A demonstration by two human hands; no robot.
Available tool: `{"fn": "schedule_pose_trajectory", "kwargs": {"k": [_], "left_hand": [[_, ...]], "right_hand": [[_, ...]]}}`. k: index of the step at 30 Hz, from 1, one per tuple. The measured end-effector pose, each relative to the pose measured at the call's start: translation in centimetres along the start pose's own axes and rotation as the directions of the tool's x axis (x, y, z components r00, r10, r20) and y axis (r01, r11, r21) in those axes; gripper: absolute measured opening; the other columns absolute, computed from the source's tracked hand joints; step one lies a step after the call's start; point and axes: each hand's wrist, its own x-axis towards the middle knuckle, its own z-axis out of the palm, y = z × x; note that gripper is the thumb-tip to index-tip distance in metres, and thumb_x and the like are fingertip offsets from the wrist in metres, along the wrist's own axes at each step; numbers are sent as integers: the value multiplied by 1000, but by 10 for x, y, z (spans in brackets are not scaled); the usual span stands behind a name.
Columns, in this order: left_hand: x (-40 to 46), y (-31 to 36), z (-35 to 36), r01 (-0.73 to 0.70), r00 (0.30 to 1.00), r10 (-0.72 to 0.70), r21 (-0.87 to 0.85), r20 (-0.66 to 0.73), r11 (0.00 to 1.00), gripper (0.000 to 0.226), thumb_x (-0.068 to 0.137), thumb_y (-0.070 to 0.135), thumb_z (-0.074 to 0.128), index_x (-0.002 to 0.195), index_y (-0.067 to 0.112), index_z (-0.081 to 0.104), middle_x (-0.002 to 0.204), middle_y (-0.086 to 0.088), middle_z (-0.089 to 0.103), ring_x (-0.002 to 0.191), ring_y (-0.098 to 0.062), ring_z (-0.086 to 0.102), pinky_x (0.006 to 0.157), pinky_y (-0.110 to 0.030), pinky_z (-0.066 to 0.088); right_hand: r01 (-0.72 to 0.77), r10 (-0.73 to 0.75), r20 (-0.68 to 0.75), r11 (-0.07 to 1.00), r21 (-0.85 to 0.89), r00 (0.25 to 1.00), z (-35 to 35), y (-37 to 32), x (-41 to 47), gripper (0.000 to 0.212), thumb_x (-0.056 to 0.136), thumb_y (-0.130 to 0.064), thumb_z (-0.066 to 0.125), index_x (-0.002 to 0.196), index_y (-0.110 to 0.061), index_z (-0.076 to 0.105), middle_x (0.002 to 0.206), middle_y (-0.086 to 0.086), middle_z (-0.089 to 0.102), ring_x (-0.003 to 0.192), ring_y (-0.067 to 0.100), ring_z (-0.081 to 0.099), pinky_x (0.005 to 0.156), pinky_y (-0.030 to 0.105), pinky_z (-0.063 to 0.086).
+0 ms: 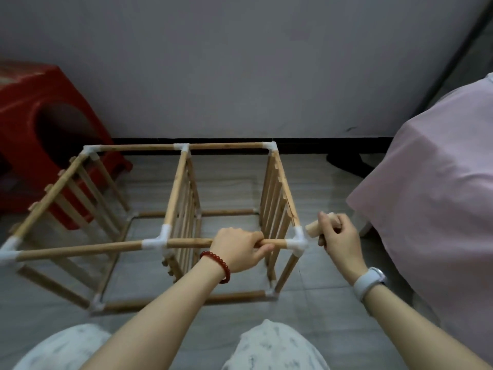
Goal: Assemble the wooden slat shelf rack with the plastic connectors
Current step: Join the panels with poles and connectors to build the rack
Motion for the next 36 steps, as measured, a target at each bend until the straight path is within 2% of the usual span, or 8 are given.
{"fn": "schedule_pose_trajectory", "kwargs": {"k": [5, 11, 16, 20, 22, 26, 32, 36], "left_hand": [[-5, -3, -2, 70, 998, -68, 93, -16, 993, 49, 88, 70, 24, 73, 29, 47, 58, 10, 47, 50, -6, 44, 46, -19, 29], [-1, -3, 4, 82, 997, -80, 74, -21, 994, 52, 89, 69, 22, 77, 29, 51, 62, 9, 53, 53, -7, 49, 48, -19, 34], [1, 0, 8, 95, 995, -94, 69, -19, 993, 50, 90, 67, 21, 73, 28, 47, 57, 9, 46, 49, -5, 42, 46, -20, 30], [2, -4, 10, 74, 997, -72, 70, -33, 995, 52, 90, 68, 20, 77, 28, 51, 57, 9, 46, 49, -6, 43, 46, -20, 31], [2, -3, 12, 79, 996, -76, 71, -36, 994, 52, 90, 68, 20, 77, 27, 51, 57, 10, 45, 49, -6, 41, 46, -20, 29], [3, -3, 12, 76, 996, -73, 61, -46, 995, 54, 89, 68, 20, 78, 27, 53, 57, 10, 46, 49, -6, 44, 47, -20, 32], [1, -3, 8, 77, 997, -76, 51, -18, 996, 52, 90, 67, 21, 74, 27, 49, 57, 10, 45, 50, -6, 42, 47, -21, 30], [4, -1, 3, 83, 996, -83, 46, 6, 995, 54, 90, 68, 21, 74, 26, 50, 58, 9, 47, 51, -7, 45, 49, -22, 31]], "right_hand": [[305, -258, 164, 753, -583, 952, -17, -65, 7, 30, 89, -40, 54, 87, -11, 47, 76, 3, 60, 71, 26, 60, 66, 40, 49], [501, -613, -226, 767, -400, 757, -20, -103, -6, 35, 92, -37, 48, 100, -3, 44, 64, -19, 42, 52, -3, 43, 50, 10, 32], [445, -351, 292, 521, -729, 890, 15, -20, -18, 27, 97, -40, 41, 99, -13, 41, 59, -12, 44, 50, 15, 53, 45, 21, 30], [560, -728, -159, 630, -539, 666, -3, -71, 6, 38, 89, -40, 52, 93, -2, 49, 58, -17, 37, 42, -9, 32, 42, 4, 21], [561, -659, -219, 738, -374, 720, -2, -63, -2, 38, 89, -40, 47, 93, -2, 47, 65, -12, 45, 45, 0, 42, 44, 8, 37], [423, -290, 309, 629, -652, 906, 12, -18, -31, 22, 95, -41, 43, 93, -21, 34, 67, -6, 53, 56, 18, 59, 55, 31, 53], [496, -560, -177, 813, -304, 809, -9, -58, -3, 26, 92, -35, 53, 91, -15, 37, 65, -9, 49, 53, 4, 52, 51, 15, 42], [385, -305, 236, 734, -559, 923, 18, -14, -33, 21, 94, -36, 48, 92, -19, 35, 67, -1, 56, 56, 20, 59, 53, 33, 49]]}}
